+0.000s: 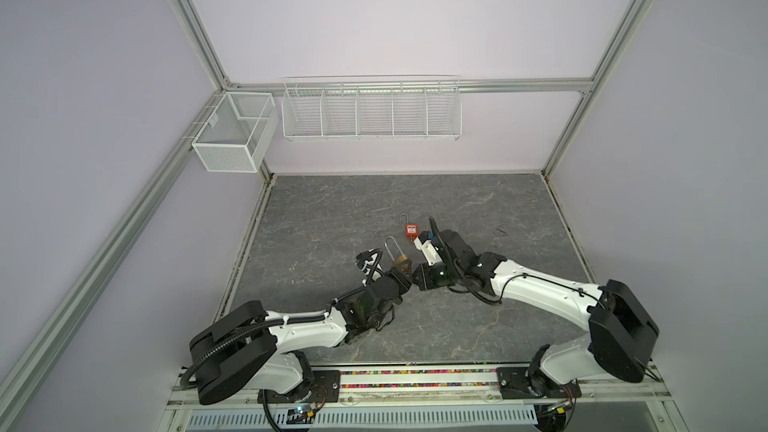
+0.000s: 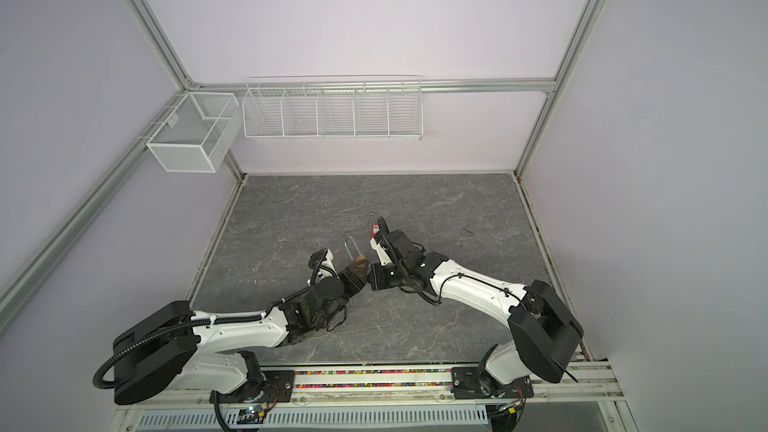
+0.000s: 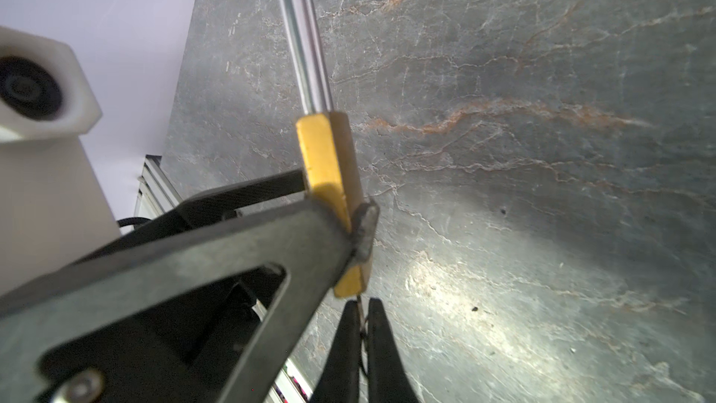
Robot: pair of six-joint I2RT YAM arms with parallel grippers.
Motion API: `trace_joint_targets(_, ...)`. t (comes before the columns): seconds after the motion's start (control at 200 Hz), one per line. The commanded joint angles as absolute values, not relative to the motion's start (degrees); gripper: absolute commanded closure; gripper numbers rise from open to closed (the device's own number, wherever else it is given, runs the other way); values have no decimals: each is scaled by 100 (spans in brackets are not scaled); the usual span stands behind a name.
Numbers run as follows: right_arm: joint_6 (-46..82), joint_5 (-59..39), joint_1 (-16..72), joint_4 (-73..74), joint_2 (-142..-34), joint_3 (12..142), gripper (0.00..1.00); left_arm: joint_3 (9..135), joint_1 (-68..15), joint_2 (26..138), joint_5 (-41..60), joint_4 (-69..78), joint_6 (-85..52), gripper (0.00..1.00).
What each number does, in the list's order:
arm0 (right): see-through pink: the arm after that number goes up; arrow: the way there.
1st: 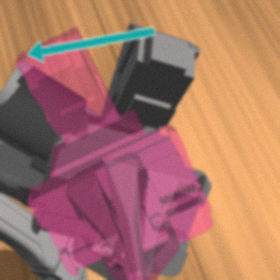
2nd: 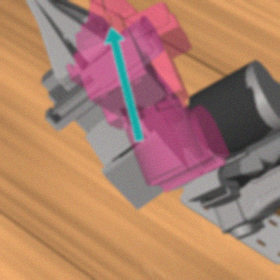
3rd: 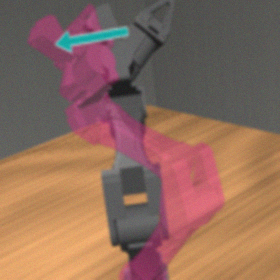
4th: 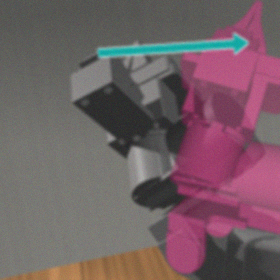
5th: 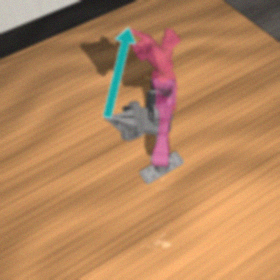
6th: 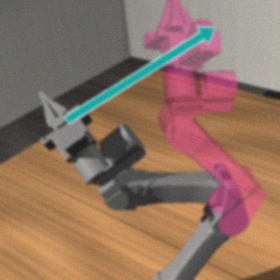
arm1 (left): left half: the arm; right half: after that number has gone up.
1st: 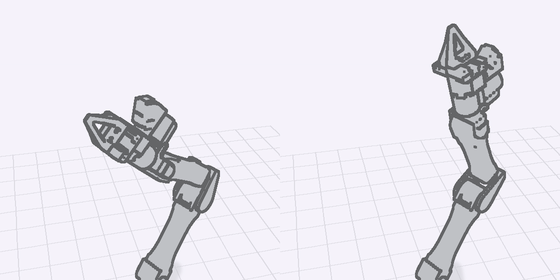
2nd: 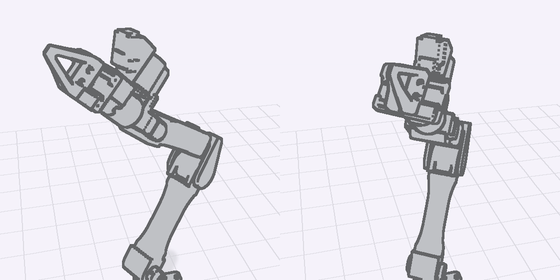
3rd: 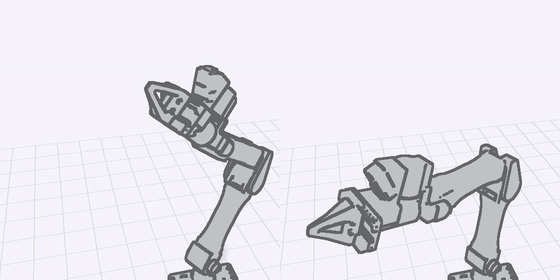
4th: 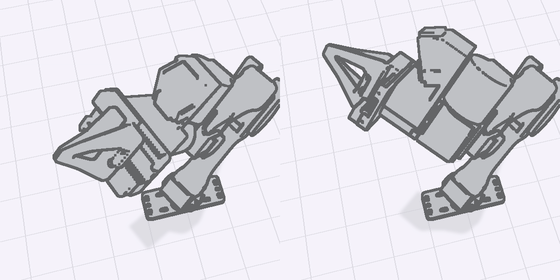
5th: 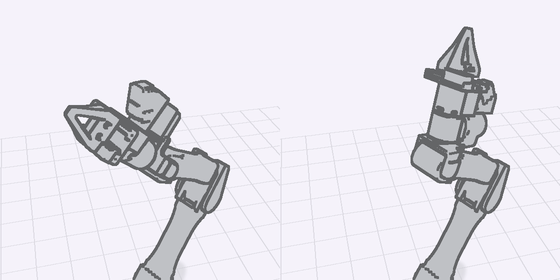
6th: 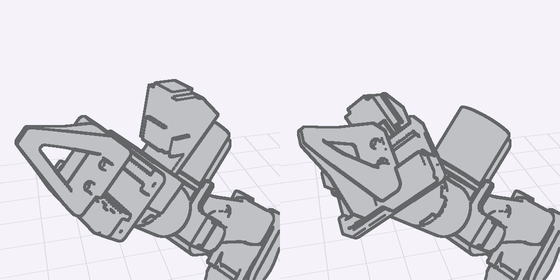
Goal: Unlock with the key
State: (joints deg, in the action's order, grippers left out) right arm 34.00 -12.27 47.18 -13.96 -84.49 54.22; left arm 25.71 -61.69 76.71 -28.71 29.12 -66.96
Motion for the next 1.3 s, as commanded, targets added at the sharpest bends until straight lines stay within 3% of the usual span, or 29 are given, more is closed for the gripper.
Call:
trace_joint_targets(0.0, 3241, 116, 4410, -984, -8416, 5635, 93, 2458, -6293, 7512, -2487, 2677, -6531, 100)
trace_joint_targets(0.25, 3400, 179, 4465, -604, -8309, 5414, 94, 2533, -6293, 7579, -2552, 2847, -6649, 100)
trace_joint_targets(0.55, 3076, 217, 3932, -838, -8141, 5401, 93, 2328, -6293, 7253, -2541, 2961, -6544, 100)
trace_joint_targets(1.295, 3446, -26, 4215, -615, -8520, 5567, 94, 2476, -6311, 7262, -3013, 2611, -6598, 100)
